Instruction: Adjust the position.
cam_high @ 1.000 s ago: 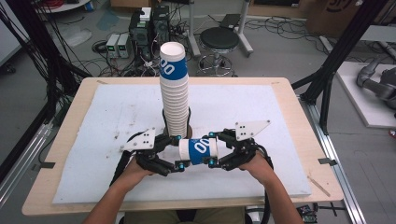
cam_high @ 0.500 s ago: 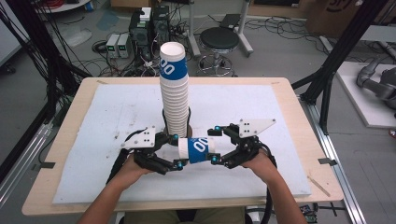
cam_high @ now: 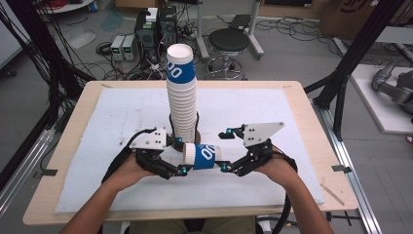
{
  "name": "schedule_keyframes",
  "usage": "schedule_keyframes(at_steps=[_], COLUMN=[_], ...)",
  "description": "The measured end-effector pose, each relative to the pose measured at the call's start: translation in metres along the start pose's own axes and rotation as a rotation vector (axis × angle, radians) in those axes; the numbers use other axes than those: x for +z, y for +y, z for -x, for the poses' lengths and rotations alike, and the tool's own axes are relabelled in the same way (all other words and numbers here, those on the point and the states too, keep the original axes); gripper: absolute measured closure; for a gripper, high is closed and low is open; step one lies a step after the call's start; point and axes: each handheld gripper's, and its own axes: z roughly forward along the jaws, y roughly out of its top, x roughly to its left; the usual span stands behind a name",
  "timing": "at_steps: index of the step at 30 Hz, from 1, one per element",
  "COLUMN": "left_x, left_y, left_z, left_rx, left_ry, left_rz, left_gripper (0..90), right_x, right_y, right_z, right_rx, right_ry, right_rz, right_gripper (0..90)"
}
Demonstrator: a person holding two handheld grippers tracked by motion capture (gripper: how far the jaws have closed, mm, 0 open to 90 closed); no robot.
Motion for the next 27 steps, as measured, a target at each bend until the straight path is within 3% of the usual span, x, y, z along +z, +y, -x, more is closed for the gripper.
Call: schedule_keyframes(at_steps=[5, 11, 20, 27], left_x=[0.004, 0.009, 0.016, 0.02], left_y=[0.01, 0.019, 0.027, 0.036], left_z=[0.001, 0.0, -0.001, 0.0], left_rx=[0.02, 0.036, 0.041, 0.051], left_ry=[0.002, 0.004, 0.0, 0.003], left_rz=[-0.089, -0.174, -0.262, -0.3], left_gripper=[30.0, 29.8, 29.4, 29.5], right_x=[0.009, 0.018, 0.029, 0.039], right_y=[0.01, 0.019, 0.023, 0.025], right_z=[-0.003, -0.004, -0.005, -0.007], right_rx=[-0.074, -0.126, -0.162, -0.173], right_ry=[-0.01, -0.004, 0.011, 0.028], right_rz=[-0.112, -0.19, -0.294, -0.345], right_gripper=[20.3, 20.3, 20.3, 20.4])
